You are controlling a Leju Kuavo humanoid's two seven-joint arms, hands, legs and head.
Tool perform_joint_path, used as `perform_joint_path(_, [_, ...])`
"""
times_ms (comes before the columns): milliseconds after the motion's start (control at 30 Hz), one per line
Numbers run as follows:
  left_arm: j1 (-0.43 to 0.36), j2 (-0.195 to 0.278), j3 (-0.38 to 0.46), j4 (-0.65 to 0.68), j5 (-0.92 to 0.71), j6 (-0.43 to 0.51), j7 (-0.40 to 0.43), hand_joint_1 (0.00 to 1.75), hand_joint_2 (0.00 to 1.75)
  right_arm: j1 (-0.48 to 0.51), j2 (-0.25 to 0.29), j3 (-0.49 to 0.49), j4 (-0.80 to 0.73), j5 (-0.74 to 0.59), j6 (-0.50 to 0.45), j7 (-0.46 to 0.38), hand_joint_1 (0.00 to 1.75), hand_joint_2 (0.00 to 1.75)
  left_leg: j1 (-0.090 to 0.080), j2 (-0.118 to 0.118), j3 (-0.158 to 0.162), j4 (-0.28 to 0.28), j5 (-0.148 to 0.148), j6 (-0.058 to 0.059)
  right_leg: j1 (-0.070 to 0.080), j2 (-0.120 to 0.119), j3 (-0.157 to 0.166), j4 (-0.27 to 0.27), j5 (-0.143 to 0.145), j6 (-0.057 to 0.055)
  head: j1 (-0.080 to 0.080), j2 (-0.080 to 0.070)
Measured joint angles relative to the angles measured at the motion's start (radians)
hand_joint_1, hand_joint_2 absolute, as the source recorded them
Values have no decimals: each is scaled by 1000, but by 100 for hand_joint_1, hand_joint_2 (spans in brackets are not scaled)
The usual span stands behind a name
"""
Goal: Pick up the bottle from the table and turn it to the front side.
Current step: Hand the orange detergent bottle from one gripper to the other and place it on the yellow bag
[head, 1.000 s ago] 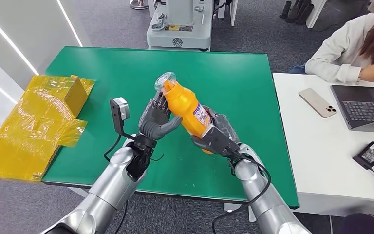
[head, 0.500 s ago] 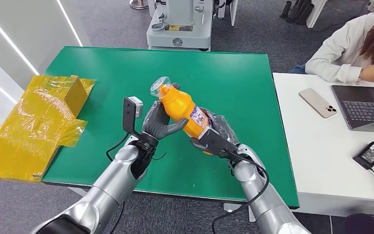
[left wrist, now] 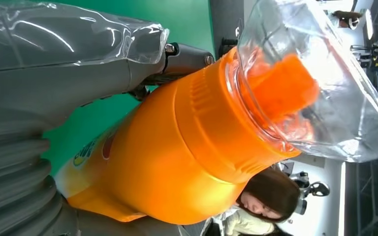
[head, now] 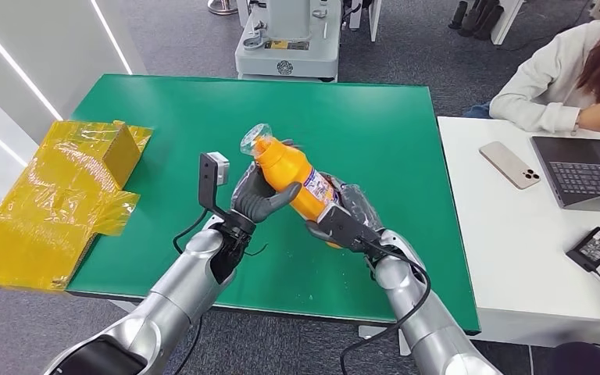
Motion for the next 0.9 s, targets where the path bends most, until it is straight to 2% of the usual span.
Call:
perform_joint_path(67, [0,0,1,1,3,-1,0,158,175,-2,1,0,5,1,0,-1,175,175,0,0,0,0,0,0,0,0,0,0,0,0,0,0])
perform_joint_path(167, [0,0,6,1,20,-6,0,139,175,-3,4,2,12,1,1,-5,175,175,0,0,0,0,0,0,0,0,0,0,0,0,0,0])
perform_joint_path(300, [5,-1,28,-3,85,-29,1,132,175,-18,8,4,32,1,0,-19,175,175,0,1,0,0,0,0,0,0,0,0,0,0,0,0])
perform_joint_path(400, [18,-1,51,-21,151,-58,19,115,175,-26,13,5,50,-2,-8,-32,175,175,0,1,0,0,0,0,0,0,0,0,0,0,0,0])
perform_joint_path(467, [27,-1,69,-33,193,-83,35,127,175,-30,18,6,57,-2,-12,-37,175,175,0,1,0,0,0,0,0,1,0,0,0,0,0,0])
perform_joint_path(500, [30,-1,77,-36,209,-94,42,142,175,-31,21,6,59,-1,-13,-38,175,175,0,1,0,0,0,0,0,1,0,0,0,0,0,0])
perform_joint_path(533, [32,-1,84,-39,222,-102,49,157,175,-33,22,7,61,1,-13,-38,146,175,0,1,0,0,0,0,0,1,0,0,0,0,0,0])
perform_joint_path(600, [36,-2,93,-44,238,-109,58,174,175,-34,25,8,64,2,-13,-39,59,175,0,1,0,0,0,0,0,1,0,0,0,0,0,0])
perform_joint_path(633, [38,-3,95,-47,239,-107,59,175,175,-34,26,8,65,2,-13,-39,15,175,0,1,0,0,0,0,0,1,0,0,0,0,0,0])
perform_joint_path(667, [39,-3,97,-52,234,-98,54,175,175,-32,26,9,67,2,-13,-42,0,175,0,1,0,0,0,0,0,1,0,0,0,0,0,0])
perform_joint_path(767, [39,1,99,-77,175,-35,11,175,175,-17,25,7,64,-9,-13,-56,0,175,0,0,0,0,0,0,0,0,0,0,0,0,0,0])
perform_joint_path(900, [31,18,97,-126,11,79,-72,175,175,35,2,-11,8,-73,20,-70,0,175,0,-1,-1,0,0,-1,0,-1,0,0,0,0,0,0])
